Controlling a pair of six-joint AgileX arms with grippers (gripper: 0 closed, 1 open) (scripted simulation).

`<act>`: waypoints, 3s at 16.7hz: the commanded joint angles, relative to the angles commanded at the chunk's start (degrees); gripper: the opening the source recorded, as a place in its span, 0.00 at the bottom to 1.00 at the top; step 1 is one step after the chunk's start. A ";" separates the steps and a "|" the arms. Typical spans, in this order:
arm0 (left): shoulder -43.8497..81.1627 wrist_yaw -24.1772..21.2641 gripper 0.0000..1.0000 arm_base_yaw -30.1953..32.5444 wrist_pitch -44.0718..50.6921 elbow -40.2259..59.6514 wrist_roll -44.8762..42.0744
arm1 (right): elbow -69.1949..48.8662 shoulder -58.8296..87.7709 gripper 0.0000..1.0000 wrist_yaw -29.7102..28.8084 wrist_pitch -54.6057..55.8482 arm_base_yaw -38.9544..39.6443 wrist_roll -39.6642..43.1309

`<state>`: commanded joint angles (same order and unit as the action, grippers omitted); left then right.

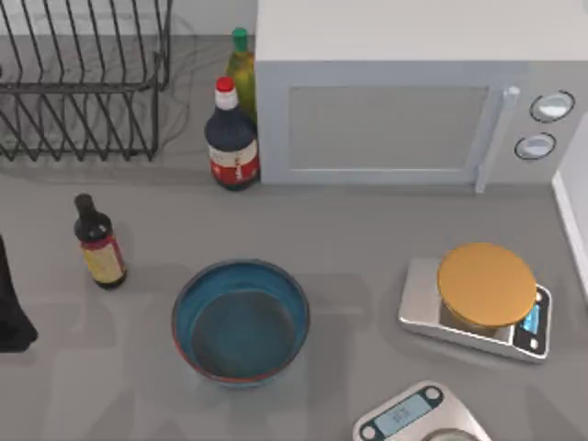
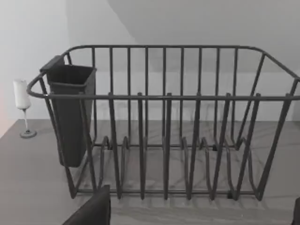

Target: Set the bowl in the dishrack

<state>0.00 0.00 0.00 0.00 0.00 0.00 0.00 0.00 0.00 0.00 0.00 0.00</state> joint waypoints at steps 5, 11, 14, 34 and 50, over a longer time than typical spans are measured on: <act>3.54 -0.11 1.00 1.98 2.84 3.48 1.92 | 0.00 0.00 1.00 0.00 0.00 0.00 0.00; 27.02 -0.20 1.00 12.33 18.70 25.36 12.07 | 0.00 0.00 1.00 0.00 0.00 0.00 0.00; 45.77 -0.10 1.00 19.15 29.71 40.35 18.61 | 0.00 0.00 1.00 0.00 0.00 0.00 0.00; 115.73 -0.10 1.00 47.27 73.77 99.52 45.73 | 0.00 0.00 1.00 0.00 0.00 0.00 0.00; 120.76 -0.14 1.00 47.13 52.99 83.77 45.51 | 0.00 0.00 1.00 0.00 0.00 0.00 0.00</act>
<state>120.76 -0.14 47.13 52.99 83.77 45.51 0.00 0.00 0.00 0.00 0.00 0.00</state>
